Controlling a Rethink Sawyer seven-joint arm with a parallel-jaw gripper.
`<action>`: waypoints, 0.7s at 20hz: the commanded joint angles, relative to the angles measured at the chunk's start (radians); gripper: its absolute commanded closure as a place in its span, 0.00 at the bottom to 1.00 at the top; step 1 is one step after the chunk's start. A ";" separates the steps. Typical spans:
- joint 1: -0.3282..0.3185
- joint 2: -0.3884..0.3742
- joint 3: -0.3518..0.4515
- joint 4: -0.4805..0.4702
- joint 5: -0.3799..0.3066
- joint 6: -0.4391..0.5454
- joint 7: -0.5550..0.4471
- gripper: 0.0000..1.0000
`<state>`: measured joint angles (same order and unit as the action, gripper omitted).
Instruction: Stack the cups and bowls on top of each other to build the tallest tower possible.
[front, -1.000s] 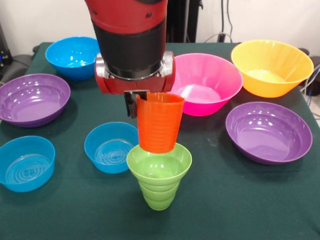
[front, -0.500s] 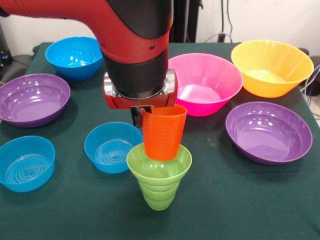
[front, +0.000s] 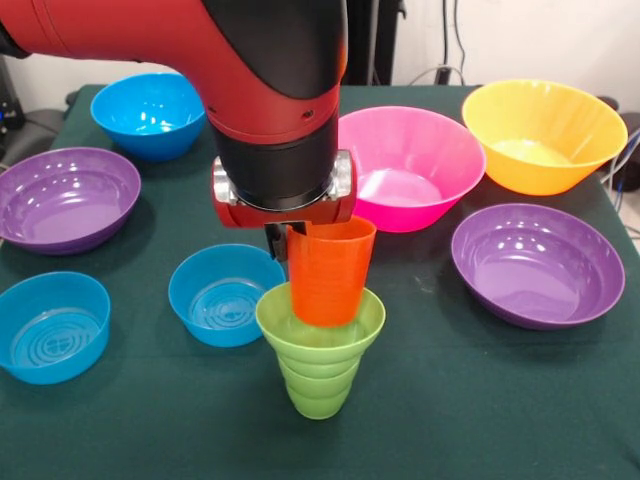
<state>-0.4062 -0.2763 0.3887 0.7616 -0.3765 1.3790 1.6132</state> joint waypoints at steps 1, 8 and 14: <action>0.022 0.008 0.038 0.009 -0.048 -0.067 -0.182 1.00; 0.031 0.028 0.038 -0.032 -0.057 -0.046 -0.175 1.00; 0.052 0.066 0.047 -0.115 -0.063 0.011 -0.165 1.00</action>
<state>-0.3967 -0.2485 0.3887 0.7213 -0.3788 1.3792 1.6132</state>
